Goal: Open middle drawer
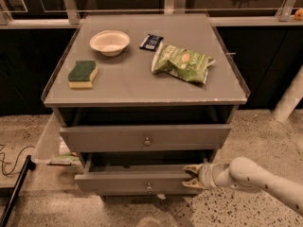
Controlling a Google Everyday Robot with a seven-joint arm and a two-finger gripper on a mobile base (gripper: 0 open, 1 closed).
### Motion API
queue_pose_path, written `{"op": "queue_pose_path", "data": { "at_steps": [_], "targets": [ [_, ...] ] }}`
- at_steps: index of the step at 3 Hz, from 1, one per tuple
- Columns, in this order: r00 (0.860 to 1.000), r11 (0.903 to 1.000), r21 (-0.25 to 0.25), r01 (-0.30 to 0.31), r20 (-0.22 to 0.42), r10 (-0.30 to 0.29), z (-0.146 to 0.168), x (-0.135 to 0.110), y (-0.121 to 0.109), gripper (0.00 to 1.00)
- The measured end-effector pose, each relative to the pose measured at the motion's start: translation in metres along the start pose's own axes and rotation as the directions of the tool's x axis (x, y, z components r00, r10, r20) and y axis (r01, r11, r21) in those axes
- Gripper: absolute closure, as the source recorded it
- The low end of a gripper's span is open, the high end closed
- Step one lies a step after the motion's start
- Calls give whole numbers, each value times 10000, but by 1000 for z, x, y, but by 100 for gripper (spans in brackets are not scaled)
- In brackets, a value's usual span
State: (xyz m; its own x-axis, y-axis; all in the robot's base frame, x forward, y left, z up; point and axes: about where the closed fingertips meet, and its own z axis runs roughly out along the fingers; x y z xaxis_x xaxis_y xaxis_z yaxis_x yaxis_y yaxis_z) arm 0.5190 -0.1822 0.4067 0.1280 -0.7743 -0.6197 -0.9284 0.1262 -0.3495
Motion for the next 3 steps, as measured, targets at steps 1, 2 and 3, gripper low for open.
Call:
{"op": "queue_pose_path", "data": {
  "at_steps": [1,2,3],
  "targets": [
    [10000,10000,-2,-3,1,3,0,0,0,34],
    [9994,9992,-234,-313,154,317,2,9,10,11],
    [9994,9992,-236,-319,156,323,1,8,9,15]
  ]
}}
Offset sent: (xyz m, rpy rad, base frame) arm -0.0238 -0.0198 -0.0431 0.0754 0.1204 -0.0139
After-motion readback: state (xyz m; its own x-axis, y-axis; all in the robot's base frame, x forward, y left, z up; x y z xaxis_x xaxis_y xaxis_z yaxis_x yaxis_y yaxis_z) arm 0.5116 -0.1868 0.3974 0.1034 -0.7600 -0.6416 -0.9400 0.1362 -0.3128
